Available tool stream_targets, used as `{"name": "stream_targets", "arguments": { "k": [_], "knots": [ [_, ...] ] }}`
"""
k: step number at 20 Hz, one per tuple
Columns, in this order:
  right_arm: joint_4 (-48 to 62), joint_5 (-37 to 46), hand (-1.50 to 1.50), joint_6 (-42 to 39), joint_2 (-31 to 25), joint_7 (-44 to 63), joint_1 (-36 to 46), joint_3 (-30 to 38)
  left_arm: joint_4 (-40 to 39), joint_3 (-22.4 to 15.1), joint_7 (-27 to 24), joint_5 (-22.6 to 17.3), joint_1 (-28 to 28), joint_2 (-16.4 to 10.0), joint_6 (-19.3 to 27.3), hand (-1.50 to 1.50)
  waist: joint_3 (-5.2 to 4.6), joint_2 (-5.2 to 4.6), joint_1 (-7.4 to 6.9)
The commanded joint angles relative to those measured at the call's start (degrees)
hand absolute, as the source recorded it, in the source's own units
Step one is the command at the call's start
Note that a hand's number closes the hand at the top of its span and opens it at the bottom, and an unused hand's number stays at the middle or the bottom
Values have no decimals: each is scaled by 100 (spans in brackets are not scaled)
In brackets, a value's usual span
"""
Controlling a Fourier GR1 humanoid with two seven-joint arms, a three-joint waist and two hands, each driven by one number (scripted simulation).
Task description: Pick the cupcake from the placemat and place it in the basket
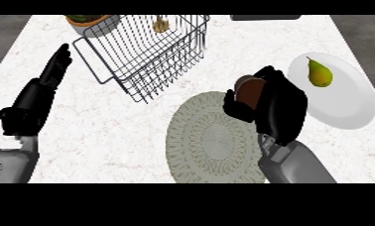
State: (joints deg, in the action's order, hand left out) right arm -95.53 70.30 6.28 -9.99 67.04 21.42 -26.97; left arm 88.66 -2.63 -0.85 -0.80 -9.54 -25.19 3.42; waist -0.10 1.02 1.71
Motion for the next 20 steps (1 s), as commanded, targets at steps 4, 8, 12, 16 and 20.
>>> {"name": "stream_targets", "arguments": {
  "k": [4,8,12,16,20],
  "knots": [
    [-1285,961,150,-206,829,672,1153,270,-113,-143,-195,140,26,220,40,0,1,-59,-109],
    [-1030,586,150,-1092,984,889,2672,496,76,-294,20,300,-62,327,95,0,2,-79,-222],
    [-131,-49,150,-851,992,996,3891,983,-414,-174,-340,238,-340,326,-86,0,-4,-120,-270],
    [915,-588,150,-836,995,1239,4731,1148,-163,-141,-79,156,-296,262,-171,0,-7,-115,-432],
    [1837,-1062,150,-791,996,991,5627,1842,-160,-111,0,201,-502,230,-187,0,-6,-124,-441]
  ]
}}
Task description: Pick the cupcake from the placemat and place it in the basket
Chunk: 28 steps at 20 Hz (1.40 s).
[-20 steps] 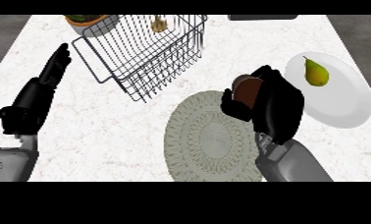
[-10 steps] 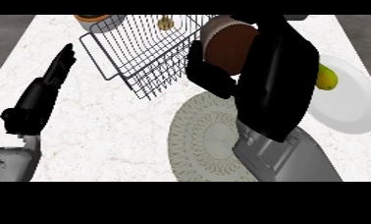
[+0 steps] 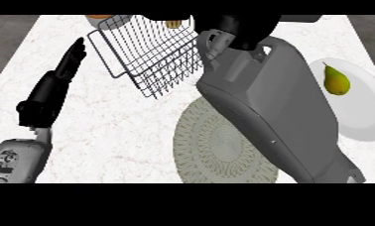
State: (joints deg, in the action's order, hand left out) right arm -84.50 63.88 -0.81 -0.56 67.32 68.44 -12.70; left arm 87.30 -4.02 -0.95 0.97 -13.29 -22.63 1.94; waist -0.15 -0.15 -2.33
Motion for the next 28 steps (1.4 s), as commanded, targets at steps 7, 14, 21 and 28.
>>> {"name": "stream_targets", "arguments": {
  "k": [7,14,21,28],
  "knots": [
    [2614,-883,150,614,54,733,1631,750,-55,22,42,-1,-212,-30,-187,0,-5,-54,-186],
    [3846,-1674,150,861,54,762,1981,901,-231,-212,-51,202,-233,361,30,0,-8,-64,-167],
    [5218,-1577,150,64,54,843,2398,650,-157,84,29,44,-257,81,-166,0,-6,-21,-114],
    [6022,-2101,-150,-252,54,453,2833,785,-137,197,10,-28,-220,0,-323,0,0,-24,-106]
  ]
}}
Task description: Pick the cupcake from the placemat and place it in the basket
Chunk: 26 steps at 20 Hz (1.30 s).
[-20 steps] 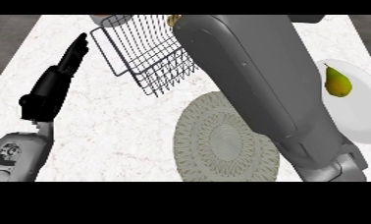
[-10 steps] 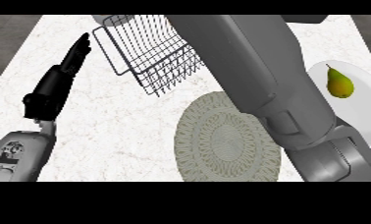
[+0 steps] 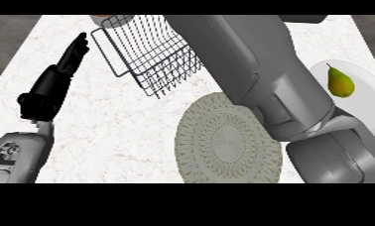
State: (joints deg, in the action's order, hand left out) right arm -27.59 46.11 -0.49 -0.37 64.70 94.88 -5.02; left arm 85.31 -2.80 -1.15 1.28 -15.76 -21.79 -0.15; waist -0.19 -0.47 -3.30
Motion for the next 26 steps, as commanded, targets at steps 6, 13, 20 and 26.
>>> {"name": "stream_targets", "arguments": {
  "k": [6,13,20,26],
  "knots": [
    [408,-921,-150,457,35,242,9,74,122,38,30,21,207,51,-54,0,7,9,12],
    [52,-625,-150,2375,35,142,83,163,194,78,120,114,153,56,43,0,12,20,88],
    [-167,118,-150,3936,-323,517,153,354,114,109,53,96,317,76,16,0,14,84,341],
    [-600,510,-150,4463,-850,541,-487,569,330,296,64,107,651,10,153,0,31,201,538]
  ]
}}
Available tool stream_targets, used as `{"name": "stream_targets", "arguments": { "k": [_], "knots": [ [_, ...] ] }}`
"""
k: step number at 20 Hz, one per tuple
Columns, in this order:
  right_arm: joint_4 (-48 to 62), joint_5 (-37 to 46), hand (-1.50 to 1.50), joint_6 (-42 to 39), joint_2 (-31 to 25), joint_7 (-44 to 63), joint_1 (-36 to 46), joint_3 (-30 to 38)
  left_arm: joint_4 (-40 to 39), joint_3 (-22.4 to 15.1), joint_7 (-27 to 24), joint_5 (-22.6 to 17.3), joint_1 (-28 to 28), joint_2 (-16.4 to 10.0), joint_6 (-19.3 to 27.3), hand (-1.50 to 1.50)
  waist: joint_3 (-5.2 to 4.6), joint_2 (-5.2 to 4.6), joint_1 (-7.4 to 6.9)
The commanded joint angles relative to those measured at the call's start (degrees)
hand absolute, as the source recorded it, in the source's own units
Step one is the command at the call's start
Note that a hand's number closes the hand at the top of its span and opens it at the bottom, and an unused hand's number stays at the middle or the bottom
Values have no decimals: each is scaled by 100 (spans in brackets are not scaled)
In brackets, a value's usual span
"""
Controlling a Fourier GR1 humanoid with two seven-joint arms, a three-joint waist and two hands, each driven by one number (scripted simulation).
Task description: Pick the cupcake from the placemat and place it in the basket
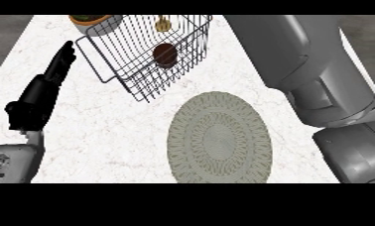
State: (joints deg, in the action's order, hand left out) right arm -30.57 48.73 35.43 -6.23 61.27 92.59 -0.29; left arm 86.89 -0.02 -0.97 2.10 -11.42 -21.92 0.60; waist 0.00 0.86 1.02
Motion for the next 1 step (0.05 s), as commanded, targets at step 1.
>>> {"name": "stream_targets", "arguments": {
  "k": [1],
  "knots": [
    [-517,316,-150,785,-162,1003,-260,59,19,41,6,8,237,17,39,0,9,107,228]
  ]
}}
